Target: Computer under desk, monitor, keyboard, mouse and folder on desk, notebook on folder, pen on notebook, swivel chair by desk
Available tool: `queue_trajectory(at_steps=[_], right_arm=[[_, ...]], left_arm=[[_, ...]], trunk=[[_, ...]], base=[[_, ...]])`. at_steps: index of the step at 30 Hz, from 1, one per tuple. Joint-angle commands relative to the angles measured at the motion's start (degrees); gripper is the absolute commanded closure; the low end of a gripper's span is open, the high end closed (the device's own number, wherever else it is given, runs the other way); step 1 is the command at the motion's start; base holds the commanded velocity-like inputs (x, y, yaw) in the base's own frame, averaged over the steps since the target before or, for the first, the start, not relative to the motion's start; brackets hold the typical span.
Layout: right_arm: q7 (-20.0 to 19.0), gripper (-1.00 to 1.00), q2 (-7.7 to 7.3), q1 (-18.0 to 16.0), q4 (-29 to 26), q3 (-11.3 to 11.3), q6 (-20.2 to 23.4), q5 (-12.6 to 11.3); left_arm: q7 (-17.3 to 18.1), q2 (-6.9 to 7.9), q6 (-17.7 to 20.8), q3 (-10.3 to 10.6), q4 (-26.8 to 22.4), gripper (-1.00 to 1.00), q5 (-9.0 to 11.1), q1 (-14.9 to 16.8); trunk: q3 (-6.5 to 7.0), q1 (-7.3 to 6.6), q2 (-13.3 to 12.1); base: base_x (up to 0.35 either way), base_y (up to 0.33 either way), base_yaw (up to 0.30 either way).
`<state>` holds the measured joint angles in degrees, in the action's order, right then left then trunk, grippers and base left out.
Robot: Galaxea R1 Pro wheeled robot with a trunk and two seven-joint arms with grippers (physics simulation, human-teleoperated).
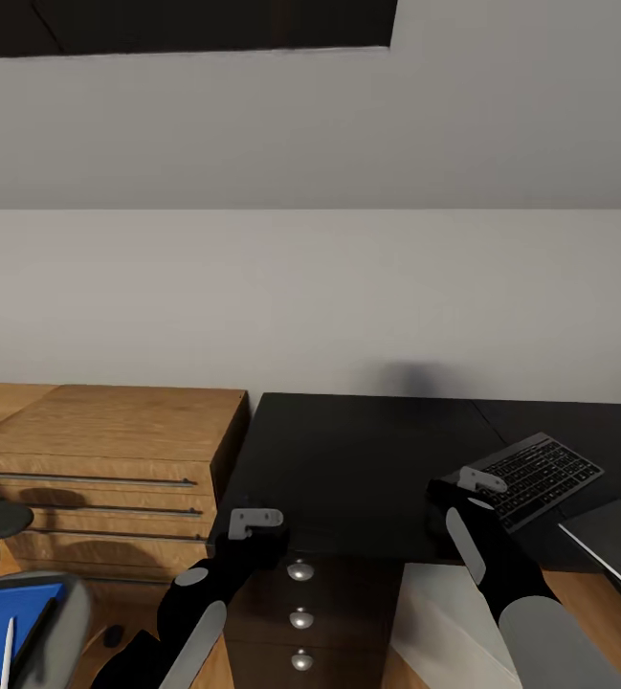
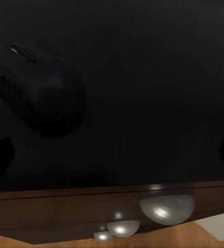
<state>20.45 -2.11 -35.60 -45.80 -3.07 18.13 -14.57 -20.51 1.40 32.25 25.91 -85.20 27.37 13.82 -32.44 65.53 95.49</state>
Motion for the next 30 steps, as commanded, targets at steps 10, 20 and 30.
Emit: queue_trajectory(at_steps=[10, 20, 30], right_arm=[[0.15, -1.00, 0.04, 0.01, 2.32, 0.55, -0.02, -1.52], [0.20, -1.00, 0.08, 0.01, 2.38, 0.90, -0.02, -1.52], [0.29, -1.00, 0.03, 0.01, 2.39, 0.96, 0.04, -1.52]], left_arm=[[-0.58, 0.01, 0.09, 0.24, 0.01, -1.00, 0.67, 0.07], [-0.59, 0.04, 0.09, 0.20, 0.05, -1.00, 0.60, 0.07], [-0.58, 0.09, 0.09, 0.20, 0.12, -1.00, 0.58, 0.07]], trunk=[[-0.07, 0.00, 0.02], [-0.07, 0.00, 0.02], [-0.07, 0.00, 0.02]], base=[[0.002, 0.001, 0.000], [0.000, 0.000, 0.000], [-0.149, 0.000, 0.000]])
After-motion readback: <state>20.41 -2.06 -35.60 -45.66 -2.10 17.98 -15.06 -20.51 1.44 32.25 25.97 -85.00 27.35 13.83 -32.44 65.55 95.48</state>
